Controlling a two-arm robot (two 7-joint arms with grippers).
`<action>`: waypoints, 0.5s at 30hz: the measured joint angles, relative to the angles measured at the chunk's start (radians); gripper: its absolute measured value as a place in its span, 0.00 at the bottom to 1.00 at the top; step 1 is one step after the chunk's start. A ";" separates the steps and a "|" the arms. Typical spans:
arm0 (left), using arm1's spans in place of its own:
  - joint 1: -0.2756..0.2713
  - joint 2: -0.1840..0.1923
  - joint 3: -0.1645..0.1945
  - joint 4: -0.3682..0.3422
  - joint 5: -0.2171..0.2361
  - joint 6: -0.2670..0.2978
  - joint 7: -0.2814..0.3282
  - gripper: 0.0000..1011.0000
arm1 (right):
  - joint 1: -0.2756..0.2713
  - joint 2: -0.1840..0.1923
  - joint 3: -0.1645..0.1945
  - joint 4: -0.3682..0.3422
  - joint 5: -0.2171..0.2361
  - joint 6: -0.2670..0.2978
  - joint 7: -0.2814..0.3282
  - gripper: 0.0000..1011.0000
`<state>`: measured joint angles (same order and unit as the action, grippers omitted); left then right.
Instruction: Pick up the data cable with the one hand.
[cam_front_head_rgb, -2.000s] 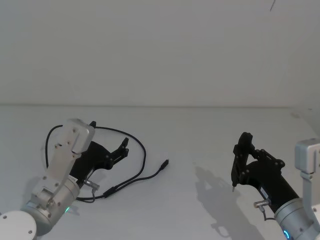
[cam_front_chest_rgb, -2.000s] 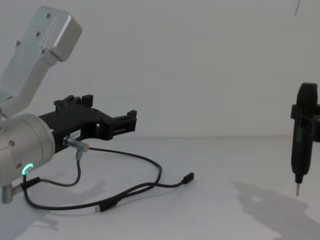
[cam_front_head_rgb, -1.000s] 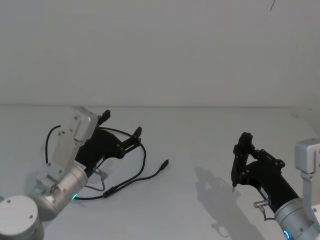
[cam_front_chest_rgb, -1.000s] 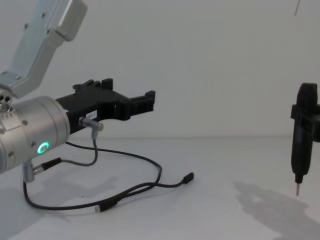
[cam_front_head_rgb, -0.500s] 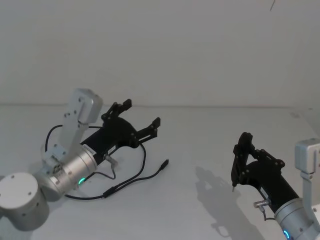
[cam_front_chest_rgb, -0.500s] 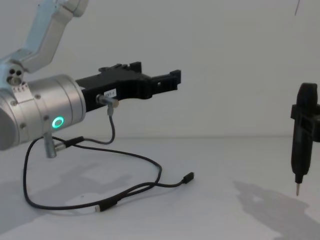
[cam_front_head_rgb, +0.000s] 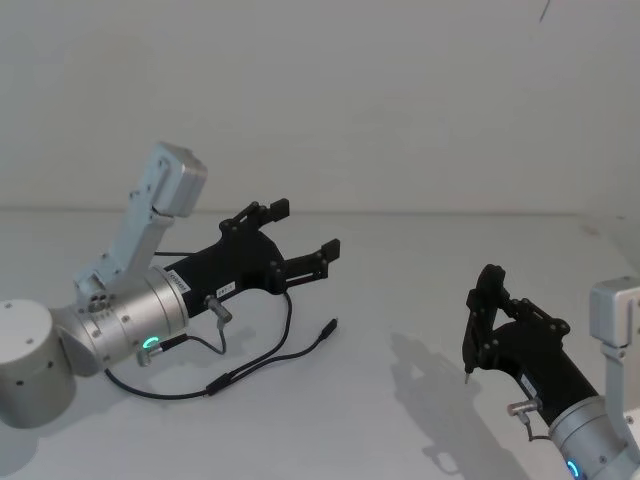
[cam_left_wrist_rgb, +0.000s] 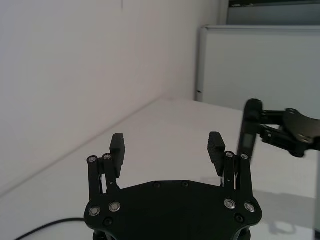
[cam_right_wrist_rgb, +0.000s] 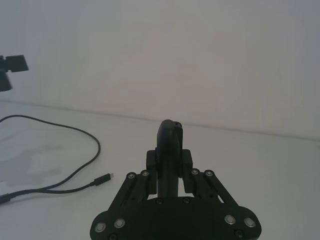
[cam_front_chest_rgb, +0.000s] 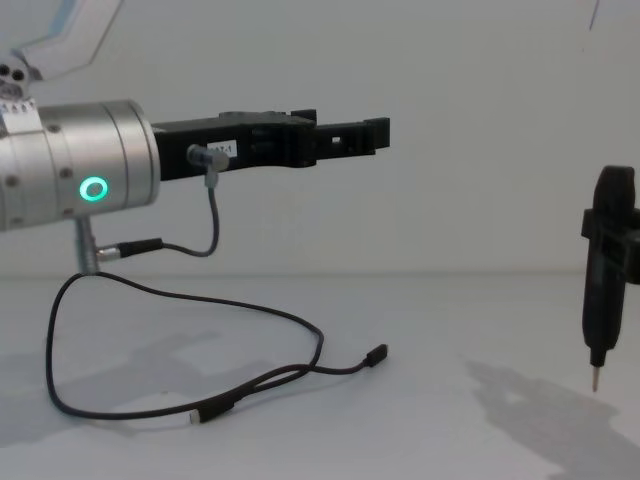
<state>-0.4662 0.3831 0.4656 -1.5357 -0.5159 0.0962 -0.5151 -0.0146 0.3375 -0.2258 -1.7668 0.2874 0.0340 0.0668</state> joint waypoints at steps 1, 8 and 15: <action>0.000 0.005 0.000 -0.008 -0.005 0.010 -0.004 0.99 | 0.000 0.000 0.000 0.000 0.000 0.000 0.000 0.28; 0.008 0.049 -0.004 -0.066 -0.039 0.093 -0.021 0.99 | 0.000 0.000 0.000 0.000 0.000 0.000 0.000 0.28; 0.019 0.096 -0.005 -0.124 -0.058 0.168 -0.022 0.99 | 0.000 0.000 0.000 0.000 0.000 0.000 0.000 0.28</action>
<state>-0.4469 0.4795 0.4603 -1.6595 -0.5737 0.2637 -0.5375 -0.0146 0.3375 -0.2258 -1.7668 0.2874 0.0341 0.0668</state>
